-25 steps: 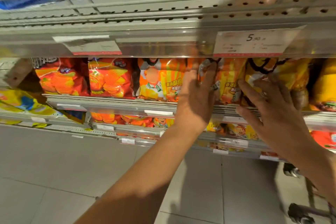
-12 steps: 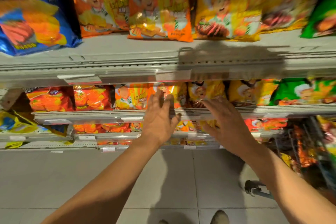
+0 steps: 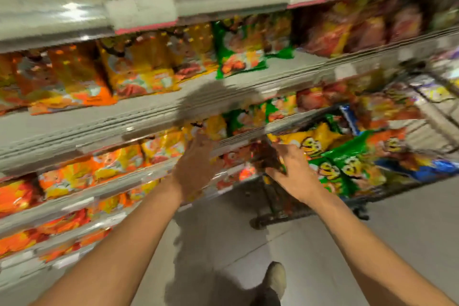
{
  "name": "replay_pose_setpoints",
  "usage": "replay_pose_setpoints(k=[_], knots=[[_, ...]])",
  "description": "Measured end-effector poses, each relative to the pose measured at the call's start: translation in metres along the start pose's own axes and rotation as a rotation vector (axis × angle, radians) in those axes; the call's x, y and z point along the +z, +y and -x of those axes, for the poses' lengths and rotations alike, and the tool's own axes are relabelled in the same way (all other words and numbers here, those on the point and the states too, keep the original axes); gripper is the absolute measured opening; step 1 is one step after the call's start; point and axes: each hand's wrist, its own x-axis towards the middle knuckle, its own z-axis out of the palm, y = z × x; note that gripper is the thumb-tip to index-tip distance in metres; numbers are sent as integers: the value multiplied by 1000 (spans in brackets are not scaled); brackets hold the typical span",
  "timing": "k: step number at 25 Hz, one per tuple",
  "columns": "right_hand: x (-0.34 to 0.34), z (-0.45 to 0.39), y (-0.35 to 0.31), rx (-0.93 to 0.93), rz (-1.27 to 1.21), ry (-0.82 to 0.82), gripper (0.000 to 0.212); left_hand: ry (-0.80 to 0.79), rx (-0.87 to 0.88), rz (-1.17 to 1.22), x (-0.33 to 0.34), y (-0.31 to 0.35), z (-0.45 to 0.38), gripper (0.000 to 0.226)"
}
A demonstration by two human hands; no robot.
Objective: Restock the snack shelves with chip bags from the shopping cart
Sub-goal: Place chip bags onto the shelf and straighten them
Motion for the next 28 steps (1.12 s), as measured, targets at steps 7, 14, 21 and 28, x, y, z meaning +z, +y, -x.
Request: replay_pose_setpoints(k=[7, 14, 21, 28], knots=[[-77, 25, 186, 345, -185, 119, 66, -140, 120, 66, 84, 144, -134, 49], [-134, 57, 340, 716, -414, 447, 52, -403, 220, -25, 197, 268, -239, 69], [-169, 64, 418, 1031, -754, 592, 43, -552, 377, -206, 258, 341, -267, 104], [-170, 28, 454, 1348, -933, 500, 70, -697, 407, -594, 292, 360, -285, 103]])
